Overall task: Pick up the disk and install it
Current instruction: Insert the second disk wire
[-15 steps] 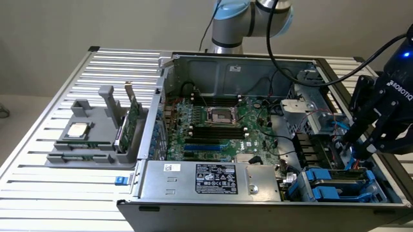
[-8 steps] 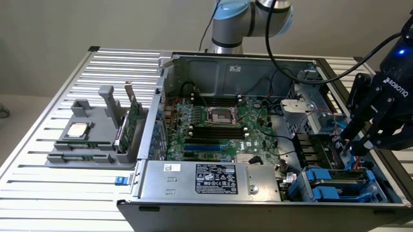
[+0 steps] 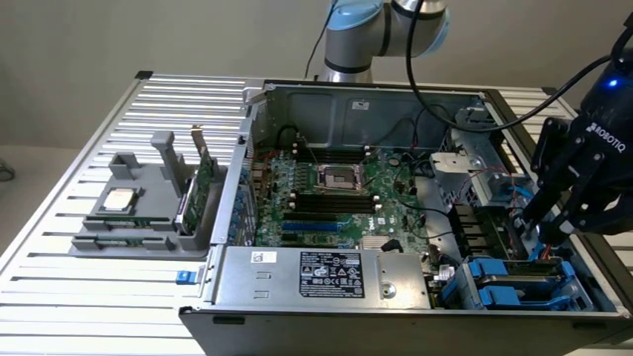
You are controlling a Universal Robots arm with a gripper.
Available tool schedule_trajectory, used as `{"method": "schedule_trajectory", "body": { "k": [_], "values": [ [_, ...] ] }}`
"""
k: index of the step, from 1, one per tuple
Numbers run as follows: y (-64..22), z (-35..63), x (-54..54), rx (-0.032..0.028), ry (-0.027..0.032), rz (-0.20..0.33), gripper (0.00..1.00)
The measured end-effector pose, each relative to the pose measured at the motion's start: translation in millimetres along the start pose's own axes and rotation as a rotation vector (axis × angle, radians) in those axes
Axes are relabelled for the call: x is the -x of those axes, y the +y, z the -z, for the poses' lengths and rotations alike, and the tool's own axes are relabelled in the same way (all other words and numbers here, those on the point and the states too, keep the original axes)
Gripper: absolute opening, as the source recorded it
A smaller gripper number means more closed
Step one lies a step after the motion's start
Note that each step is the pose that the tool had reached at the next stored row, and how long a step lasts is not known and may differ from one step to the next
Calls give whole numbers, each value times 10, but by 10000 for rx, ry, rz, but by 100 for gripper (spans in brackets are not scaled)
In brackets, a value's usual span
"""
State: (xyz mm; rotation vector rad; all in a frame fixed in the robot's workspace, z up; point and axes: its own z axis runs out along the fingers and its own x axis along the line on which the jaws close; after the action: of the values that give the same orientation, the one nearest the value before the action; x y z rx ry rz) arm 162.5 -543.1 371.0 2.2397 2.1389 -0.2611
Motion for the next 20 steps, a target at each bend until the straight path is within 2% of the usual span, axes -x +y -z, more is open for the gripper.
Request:
{"method": "schedule_trajectory", "body": {
  "k": [11, 20],
  "values": [
    [-2, -30, -10, 9, 1, -1, 42],
    [-105, 8, 1, 9, -1, 0, 42]
  ]
}}
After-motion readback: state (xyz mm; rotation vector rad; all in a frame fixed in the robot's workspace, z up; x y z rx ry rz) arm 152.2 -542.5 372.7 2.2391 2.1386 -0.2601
